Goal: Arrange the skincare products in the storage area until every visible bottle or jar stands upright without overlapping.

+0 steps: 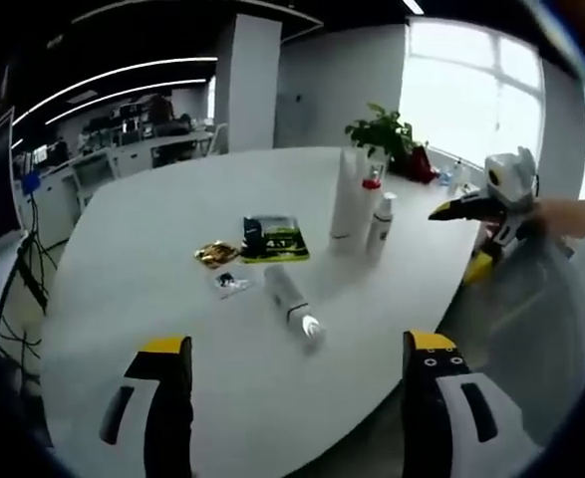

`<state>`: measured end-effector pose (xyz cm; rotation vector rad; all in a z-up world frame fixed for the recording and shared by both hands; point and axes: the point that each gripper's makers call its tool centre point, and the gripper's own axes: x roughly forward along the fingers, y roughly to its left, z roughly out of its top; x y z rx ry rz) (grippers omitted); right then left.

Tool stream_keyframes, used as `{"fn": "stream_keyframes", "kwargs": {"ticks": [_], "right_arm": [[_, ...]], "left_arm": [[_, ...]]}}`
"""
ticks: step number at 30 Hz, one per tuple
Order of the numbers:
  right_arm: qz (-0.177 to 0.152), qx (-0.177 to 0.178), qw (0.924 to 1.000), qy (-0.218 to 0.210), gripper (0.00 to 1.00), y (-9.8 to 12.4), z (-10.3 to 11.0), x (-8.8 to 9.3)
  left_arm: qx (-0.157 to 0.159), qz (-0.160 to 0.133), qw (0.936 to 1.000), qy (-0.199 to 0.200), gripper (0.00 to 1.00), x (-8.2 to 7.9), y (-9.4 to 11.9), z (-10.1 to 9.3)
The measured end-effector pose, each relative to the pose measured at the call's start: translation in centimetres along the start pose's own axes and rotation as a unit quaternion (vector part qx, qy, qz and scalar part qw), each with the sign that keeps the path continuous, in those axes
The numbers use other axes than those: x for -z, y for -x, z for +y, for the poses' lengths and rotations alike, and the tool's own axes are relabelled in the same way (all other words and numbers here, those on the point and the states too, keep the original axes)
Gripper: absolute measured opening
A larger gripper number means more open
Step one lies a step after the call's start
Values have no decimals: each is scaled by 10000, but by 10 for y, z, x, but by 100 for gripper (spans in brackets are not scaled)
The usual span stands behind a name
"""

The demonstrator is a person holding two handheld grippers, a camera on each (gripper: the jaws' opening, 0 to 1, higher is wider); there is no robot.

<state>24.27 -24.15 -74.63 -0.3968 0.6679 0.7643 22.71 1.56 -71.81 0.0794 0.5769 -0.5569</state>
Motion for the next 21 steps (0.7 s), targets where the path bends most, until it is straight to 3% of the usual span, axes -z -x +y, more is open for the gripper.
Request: {"fn": "stream_keyframes", "kwargs": {"ticks": [4, 9, 12, 21], "right_arm": [[-13, -63, 9999, 156, 95, 0, 4, -5], [-8, -317, 9952, 921, 95, 0, 19, -19], [123, -444, 9889, 1413, 95, -6, 19, -26], [27, -809, 9758, 2030, 84, -27, 18, -59]], "left_arm": [[-55, -91, 9999, 10, 79, -4, 1, 5], [-53, -172, 9998, 36, 79, -6, 2, 6], [-65, -200, 9998, 31, 79, -7, 3, 5], [-45, -263, 9996, 48, 78, -9, 3, 4]]}}
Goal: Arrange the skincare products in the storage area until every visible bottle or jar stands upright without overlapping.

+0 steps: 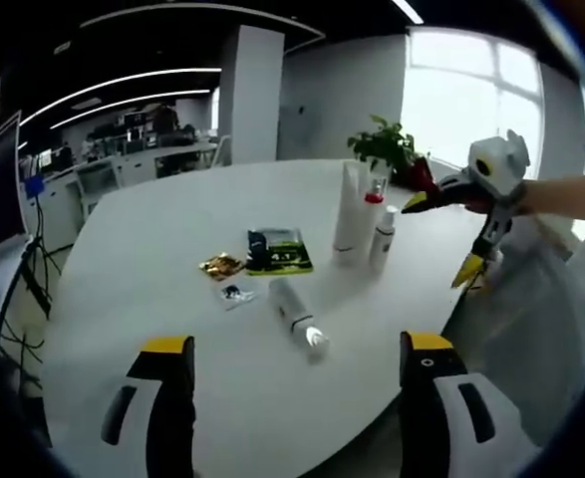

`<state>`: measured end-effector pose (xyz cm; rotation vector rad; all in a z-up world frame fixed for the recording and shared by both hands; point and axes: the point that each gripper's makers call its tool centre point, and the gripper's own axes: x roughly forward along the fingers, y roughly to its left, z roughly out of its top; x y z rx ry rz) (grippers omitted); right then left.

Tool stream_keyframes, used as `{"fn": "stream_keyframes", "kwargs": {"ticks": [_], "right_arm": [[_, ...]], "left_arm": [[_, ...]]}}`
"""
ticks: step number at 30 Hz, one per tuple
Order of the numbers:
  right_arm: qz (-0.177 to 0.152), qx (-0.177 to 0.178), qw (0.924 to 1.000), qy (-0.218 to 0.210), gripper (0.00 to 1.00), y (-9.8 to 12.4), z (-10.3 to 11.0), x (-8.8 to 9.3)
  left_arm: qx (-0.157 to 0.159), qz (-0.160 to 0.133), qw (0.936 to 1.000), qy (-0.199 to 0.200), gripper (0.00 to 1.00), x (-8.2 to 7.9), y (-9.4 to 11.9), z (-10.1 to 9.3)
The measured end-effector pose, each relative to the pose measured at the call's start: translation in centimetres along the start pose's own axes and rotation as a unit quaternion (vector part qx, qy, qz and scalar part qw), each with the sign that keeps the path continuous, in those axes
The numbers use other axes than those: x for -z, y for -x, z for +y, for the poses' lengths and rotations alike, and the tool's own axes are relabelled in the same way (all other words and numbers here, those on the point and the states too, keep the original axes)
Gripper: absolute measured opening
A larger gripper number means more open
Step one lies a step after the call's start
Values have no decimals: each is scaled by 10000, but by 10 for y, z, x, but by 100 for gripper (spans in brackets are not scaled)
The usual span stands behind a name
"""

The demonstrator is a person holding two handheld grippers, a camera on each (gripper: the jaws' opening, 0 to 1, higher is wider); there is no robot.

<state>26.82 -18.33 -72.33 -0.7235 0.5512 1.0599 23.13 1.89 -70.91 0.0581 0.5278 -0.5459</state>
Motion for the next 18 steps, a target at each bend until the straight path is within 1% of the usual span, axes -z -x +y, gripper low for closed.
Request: {"fn": "stream_keyframes", "kwargs": {"ticks": [4, 5, 10, 14, 16, 18], "right_arm": [[103, -123, 9991, 404, 87, -14, 1, -10], [125, -240, 9983, 523, 86, -20, 2, -12], [203, -345, 9956, 844, 84, -37, 0, -22], [208, -454, 9926, 1110, 80, -50, -3, -26], [233, -580, 9902, 1246, 78, -55, -1, -28], [243, -620, 9891, 1310, 76, -62, -2, -27]], "left_arm": [[-16, 28, 10000, -10, 78, 1, 0, 1], [-22, 23, 10000, 5, 78, 1, 1, 2], [-15, 41, 10000, 17, 76, 2, 0, 2], [17, 134, 9999, -32, 76, 4, -1, -1], [14, 146, 9999, -36, 76, 4, -1, 0], [15, 150, 9999, 5, 76, 5, -1, 0]]}}
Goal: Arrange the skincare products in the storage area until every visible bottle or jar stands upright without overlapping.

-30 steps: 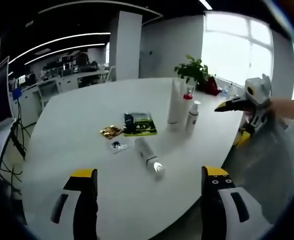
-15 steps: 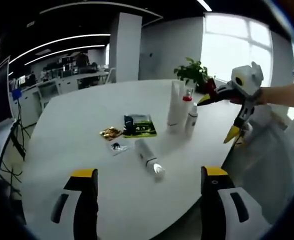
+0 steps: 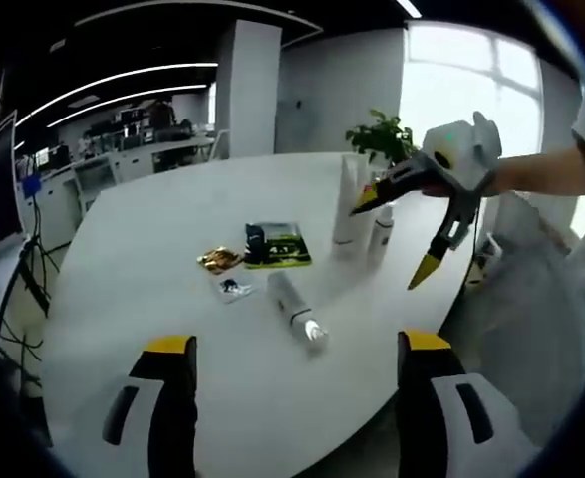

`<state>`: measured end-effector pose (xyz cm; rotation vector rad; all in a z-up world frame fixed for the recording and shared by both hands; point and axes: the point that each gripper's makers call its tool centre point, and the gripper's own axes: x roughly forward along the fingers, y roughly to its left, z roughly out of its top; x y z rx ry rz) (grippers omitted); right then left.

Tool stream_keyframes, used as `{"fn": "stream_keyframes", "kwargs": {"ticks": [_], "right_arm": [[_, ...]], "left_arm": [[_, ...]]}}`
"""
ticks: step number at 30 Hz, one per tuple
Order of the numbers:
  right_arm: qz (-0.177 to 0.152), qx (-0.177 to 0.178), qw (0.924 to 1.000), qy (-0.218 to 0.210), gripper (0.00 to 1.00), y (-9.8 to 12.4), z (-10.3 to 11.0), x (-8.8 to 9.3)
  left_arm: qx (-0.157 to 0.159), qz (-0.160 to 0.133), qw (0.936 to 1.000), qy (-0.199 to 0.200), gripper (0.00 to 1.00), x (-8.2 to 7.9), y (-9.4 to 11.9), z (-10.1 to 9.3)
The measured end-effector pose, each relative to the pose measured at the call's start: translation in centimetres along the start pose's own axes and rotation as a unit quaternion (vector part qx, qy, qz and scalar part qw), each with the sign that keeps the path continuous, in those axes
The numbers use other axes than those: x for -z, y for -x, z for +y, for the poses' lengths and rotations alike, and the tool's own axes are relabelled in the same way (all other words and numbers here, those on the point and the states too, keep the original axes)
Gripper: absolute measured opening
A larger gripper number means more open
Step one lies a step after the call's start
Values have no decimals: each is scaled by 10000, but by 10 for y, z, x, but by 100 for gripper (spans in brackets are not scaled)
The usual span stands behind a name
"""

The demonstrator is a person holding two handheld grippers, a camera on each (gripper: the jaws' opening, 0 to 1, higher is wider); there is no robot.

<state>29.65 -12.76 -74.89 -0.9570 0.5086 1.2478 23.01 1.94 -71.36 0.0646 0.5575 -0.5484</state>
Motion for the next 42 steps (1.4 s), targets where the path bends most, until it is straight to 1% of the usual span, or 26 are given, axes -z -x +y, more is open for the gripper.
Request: {"fn": "stream_keyframes", "kwargs": {"ticks": [2, 5, 9, 12, 16, 18, 22, 26, 28, 29, 32, 33, 35, 38, 42], "right_arm": [[9, -96, 9999, 98, 76, -3, 1, -5], [25, -184, 9996, 203, 75, -12, 2, -6], [51, -379, 9980, 505, 75, -23, 4, -13], [67, -456, 9966, 684, 73, -29, 4, -17], [102, -627, 9927, 1027, 70, -46, 5, -20], [118, -720, 9904, 1178, 69, -54, 5, -22], [109, -842, 9882, 1273, 67, -66, 4, -25], [132, -945, 9835, 1534, 62, -74, 4, -30], [182, -980, 9799, 1727, 58, -82, 3, -30], [214, -1014, 9769, 1869, 57, -84, 2, -32], [235, -1146, 9715, 2064, 55, -90, 4, -36], [239, -1227, 9682, 2168, 54, -94, 6, -36], [246, -1269, 9646, 2300, 54, -99, 7, -38], [306, -1404, 9561, 2554, 52, -107, 9, -40], [358, -1544, 9517, 2628, 45, -119, 12, -40]], "left_arm": [[-12, 14, 10000, 32, 75, 1, 0, 1], [-19, 35, 10000, 62, 75, 2, 0, 1], [-21, 60, 9999, 110, 75, 3, -1, 3], [-17, 77, 9999, 136, 74, 4, -1, 4], [-36, 58, 9999, 141, 74, 3, -1, 6], [-35, 99, 9997, 221, 74, 6, -1, 8], [-52, 90, 9997, 235, 74, 6, -1, 7], [-41, 128, 9996, 242, 73, 8, -1, 7], [-31, 145, 9995, 266, 73, 8, -1, 7], [-29, 150, 9995, 271, 73, 9, -2, 7], [-26, 154, 9995, 284, 73, 10, -2, 8], [-23, 162, 9995, 286, 73, 10, -2, 8], [-23, 176, 9995, 279, 73, 10, -2, 8], [-48, 167, 9994, 294, 73, 10, -1, 8], [-87, 144, 9993, 347, 72, 10, -1, 11]]}}
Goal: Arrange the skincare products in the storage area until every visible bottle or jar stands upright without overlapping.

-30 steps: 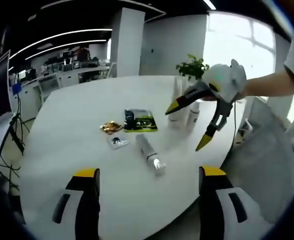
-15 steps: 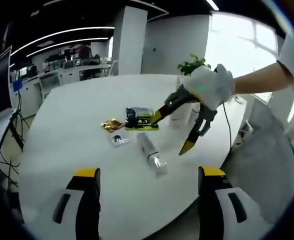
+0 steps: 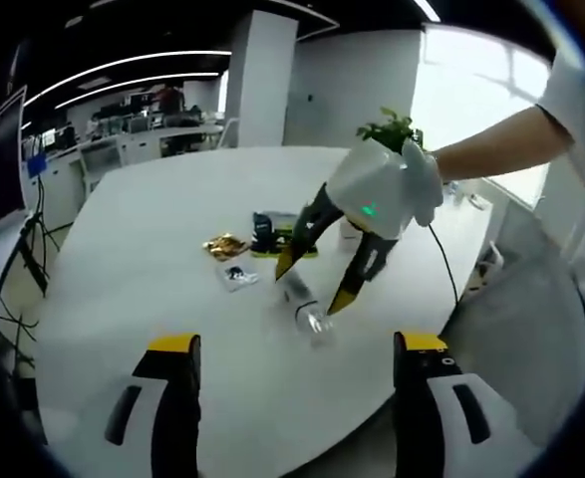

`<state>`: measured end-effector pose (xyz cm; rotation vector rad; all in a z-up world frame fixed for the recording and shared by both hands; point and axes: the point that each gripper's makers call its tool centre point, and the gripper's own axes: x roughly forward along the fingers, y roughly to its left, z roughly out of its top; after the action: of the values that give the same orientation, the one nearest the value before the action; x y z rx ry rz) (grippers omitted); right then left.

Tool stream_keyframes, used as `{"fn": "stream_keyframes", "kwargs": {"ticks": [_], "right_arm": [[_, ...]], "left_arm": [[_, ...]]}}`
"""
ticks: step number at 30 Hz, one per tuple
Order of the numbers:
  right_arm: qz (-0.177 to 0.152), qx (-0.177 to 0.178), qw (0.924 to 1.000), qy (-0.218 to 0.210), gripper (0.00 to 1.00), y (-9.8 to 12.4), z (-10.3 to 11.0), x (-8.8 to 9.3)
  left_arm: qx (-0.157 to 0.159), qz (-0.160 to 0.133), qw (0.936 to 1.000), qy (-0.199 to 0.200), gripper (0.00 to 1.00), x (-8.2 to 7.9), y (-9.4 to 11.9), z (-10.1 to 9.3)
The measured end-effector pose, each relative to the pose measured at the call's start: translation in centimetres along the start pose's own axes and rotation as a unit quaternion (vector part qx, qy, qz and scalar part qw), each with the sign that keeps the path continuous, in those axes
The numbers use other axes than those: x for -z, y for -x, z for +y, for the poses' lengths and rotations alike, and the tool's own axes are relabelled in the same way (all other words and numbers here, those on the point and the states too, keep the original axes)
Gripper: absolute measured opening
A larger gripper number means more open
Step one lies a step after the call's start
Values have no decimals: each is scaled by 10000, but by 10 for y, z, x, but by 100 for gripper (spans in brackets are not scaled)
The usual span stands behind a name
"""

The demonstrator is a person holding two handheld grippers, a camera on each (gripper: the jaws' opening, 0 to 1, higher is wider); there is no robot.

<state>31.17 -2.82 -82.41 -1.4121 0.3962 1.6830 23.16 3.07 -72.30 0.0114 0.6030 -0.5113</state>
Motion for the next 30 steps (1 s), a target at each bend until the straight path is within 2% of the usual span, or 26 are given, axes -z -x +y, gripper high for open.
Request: {"fn": "stream_keyframes", "kwargs": {"ticks": [4, 13, 16, 21, 25, 30], "right_arm": [[34, -84, 10000, 36, 37, -3, 0, 1], [125, -205, 9997, -79, 26, -1, 5, 8], [257, -265, 9993, -27, 22, -1, 10, 12], [262, -300, 9992, -55, 21, -2, 9, 12], [248, -431, 9981, -358, 21, -3, 11, 11], [193, -489, 9976, -455, 21, -2, 11, 13]], "left_arm": [[-14, -16, 10000, 39, 72, -1, 0, 0], [40, -4, 10000, 15, 71, 0, -1, -2], [62, 0, 10000, -15, 71, -1, -2, -3], [86, -4, 9999, -62, 71, -1, -2, -4], [85, -15, 9999, -64, 70, -2, -2, -5], [76, -26, 10000, -58, 70, -2, -1, -3]]}}
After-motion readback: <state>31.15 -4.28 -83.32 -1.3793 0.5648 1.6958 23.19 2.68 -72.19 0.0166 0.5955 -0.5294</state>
